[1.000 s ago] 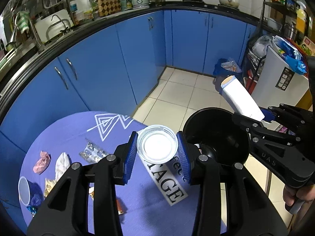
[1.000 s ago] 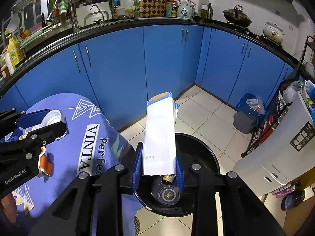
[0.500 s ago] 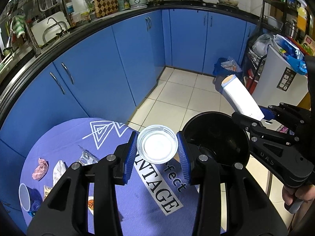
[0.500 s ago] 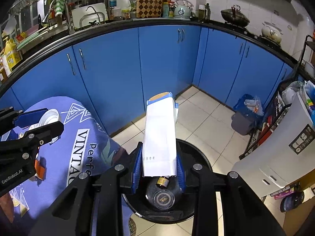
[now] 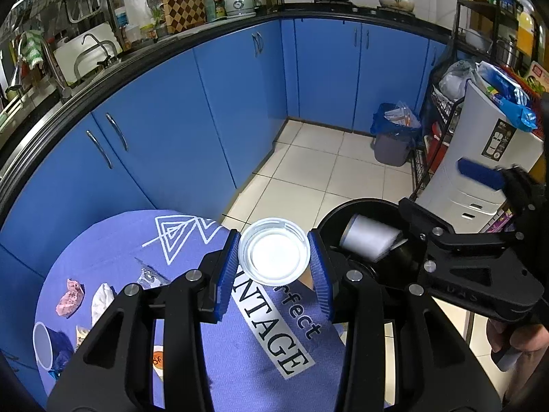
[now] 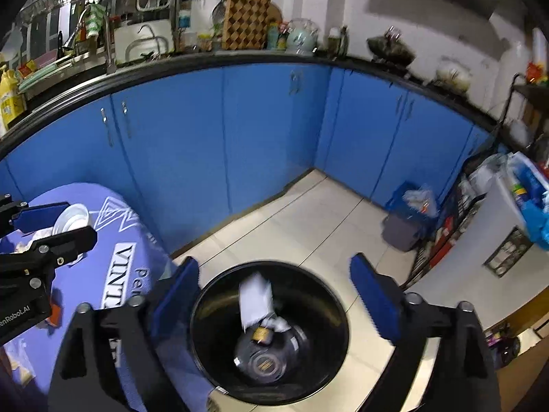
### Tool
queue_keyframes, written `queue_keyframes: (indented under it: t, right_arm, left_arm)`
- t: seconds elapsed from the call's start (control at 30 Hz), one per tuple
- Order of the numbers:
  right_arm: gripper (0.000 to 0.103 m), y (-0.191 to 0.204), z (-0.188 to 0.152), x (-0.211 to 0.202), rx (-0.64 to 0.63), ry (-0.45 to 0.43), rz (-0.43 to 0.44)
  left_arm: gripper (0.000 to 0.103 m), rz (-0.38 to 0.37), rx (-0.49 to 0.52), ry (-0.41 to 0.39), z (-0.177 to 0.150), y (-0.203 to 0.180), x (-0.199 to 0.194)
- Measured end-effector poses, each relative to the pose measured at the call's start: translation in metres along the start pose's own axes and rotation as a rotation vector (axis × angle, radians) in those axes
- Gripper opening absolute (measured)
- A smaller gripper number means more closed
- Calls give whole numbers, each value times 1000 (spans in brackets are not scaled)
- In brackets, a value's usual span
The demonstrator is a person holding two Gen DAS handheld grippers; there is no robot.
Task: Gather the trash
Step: 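Open the right tool to drop the carton into the bin while the left tool releases the cap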
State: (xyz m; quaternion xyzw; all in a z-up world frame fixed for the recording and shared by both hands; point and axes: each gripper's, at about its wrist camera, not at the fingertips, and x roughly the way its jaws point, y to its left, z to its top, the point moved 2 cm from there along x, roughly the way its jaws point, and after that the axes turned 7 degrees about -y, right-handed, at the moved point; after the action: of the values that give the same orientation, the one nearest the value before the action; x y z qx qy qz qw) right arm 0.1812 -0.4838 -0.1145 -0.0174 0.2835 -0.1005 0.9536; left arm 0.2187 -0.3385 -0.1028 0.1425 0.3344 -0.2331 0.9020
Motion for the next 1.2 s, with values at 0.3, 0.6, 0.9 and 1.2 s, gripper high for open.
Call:
queue_keyframes:
  t: [0.3, 0.6, 0.9, 1.2]
  right_arm:
    - [90, -8, -4, -2, -5, 7, -35]
    - [90, -23, -10, -5, 14, 12, -56]
    - [90, -46, -19, -6, 42, 21, -87]
    - [90, -70, -33, -5, 96, 38, -99]
  left_arm:
    - [41, -11, 15, 4, 1, -9, 0]
    - [41, -36, 44, 6, 6, -29, 5]
    - [41, -72, 83, 11, 14, -58, 14]
    - [42, -80, 128, 3, 25, -83, 20]
